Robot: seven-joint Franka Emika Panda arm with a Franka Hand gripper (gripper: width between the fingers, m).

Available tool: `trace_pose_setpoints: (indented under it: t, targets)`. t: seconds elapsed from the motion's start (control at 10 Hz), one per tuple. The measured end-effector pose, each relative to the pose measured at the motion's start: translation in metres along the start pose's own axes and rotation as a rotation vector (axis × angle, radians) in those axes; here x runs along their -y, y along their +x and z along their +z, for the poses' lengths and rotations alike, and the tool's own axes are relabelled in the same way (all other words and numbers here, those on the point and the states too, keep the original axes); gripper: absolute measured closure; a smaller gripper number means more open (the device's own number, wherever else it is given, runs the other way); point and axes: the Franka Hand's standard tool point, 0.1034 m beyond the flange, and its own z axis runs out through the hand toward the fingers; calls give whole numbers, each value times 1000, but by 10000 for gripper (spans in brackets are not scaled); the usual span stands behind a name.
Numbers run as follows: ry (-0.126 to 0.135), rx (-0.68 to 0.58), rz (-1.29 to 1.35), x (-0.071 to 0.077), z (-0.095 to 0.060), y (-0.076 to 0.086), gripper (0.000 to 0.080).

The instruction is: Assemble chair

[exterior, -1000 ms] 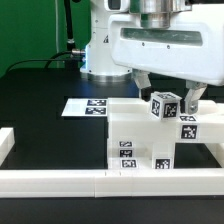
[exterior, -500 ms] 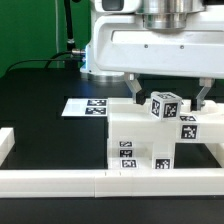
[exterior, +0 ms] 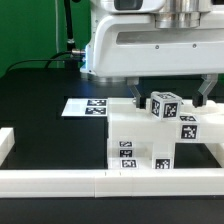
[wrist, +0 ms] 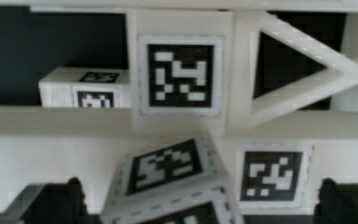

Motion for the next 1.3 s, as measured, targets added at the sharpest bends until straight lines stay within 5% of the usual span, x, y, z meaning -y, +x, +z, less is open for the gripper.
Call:
trace_pose_setpoints:
  t: [0.3, 0.4, 0.5, 0.7, 1.3]
  targets:
    - [-15, 4, -140, -1, 1, 0, 151]
    - [-15, 5, -140, -2, 1, -1, 281]
    - [-15, 5, -140, -2, 1, -1, 281]
    - [-15, 5, -139, -2, 1, 0, 517]
    - [-4, -6, 250, -3, 1, 0, 517]
